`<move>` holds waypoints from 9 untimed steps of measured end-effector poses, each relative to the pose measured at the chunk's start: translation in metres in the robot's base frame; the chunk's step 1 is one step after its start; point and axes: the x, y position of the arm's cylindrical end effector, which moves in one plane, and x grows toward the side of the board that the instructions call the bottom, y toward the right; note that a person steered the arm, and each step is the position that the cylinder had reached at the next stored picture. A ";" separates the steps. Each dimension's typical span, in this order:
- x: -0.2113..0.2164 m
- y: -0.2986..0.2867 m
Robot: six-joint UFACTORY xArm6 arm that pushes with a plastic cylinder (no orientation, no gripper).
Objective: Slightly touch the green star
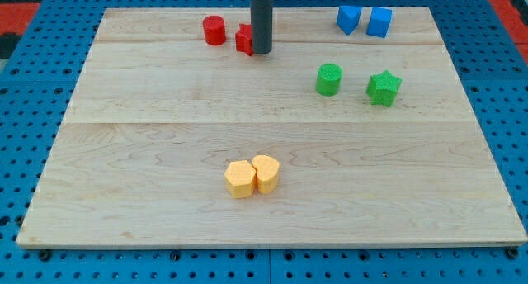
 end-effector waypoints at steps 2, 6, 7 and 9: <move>-0.013 0.038; 0.020 0.221; 0.003 0.304; -0.058 0.343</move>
